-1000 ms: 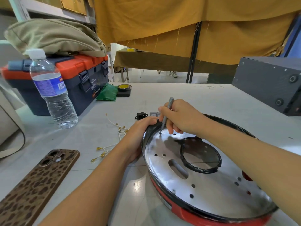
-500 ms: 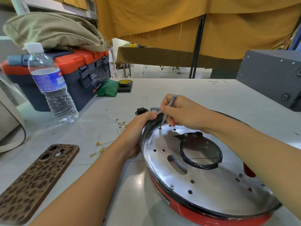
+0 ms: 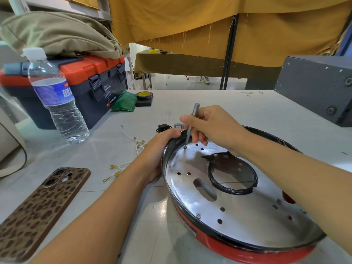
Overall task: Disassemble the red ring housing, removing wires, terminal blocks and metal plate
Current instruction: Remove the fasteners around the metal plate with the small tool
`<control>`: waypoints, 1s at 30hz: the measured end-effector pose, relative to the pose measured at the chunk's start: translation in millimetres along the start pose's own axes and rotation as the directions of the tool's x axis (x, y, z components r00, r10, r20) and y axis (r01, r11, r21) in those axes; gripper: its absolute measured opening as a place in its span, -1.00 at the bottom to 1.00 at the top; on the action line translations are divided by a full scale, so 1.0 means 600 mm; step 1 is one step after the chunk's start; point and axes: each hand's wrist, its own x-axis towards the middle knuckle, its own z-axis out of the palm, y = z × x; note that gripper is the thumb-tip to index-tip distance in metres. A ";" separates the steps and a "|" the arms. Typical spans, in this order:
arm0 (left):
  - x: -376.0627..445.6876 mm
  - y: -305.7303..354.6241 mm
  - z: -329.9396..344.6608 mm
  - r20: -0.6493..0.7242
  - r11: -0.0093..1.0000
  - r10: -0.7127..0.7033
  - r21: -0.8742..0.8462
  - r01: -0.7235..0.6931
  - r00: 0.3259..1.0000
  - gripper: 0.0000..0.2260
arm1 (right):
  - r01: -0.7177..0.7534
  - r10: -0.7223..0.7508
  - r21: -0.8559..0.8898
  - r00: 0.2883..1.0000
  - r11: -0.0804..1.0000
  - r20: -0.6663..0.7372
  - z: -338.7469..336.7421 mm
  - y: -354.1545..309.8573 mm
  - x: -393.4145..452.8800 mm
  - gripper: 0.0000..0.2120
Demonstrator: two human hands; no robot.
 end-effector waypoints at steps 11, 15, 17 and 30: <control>-0.005 0.001 -0.001 0.025 0.999 0.031 -0.043 -0.030 0.999 -0.83 | 0.023 -0.040 -0.290 0.998 0.957 -0.054 0.015 -0.003 0.012 -0.52; -0.003 -0.003 -0.003 0.047 0.998 0.041 -0.046 -0.039 0.998 -0.83 | 0.039 -0.043 -0.325 0.999 0.945 -0.005 0.013 -0.008 0.011 -0.56; -0.002 -0.002 -0.003 0.062 0.998 0.048 -0.048 -0.045 0.997 -0.76 | 0.028 -0.016 -0.304 0.999 0.952 0.042 0.008 -0.011 0.008 -0.59; 0.008 0.008 0.003 0.087 0.999 0.031 -0.014 -0.030 0.996 -0.73 | -0.079 0.114 -0.175 0.973 0.981 0.202 -0.016 -0.017 -0.002 -0.65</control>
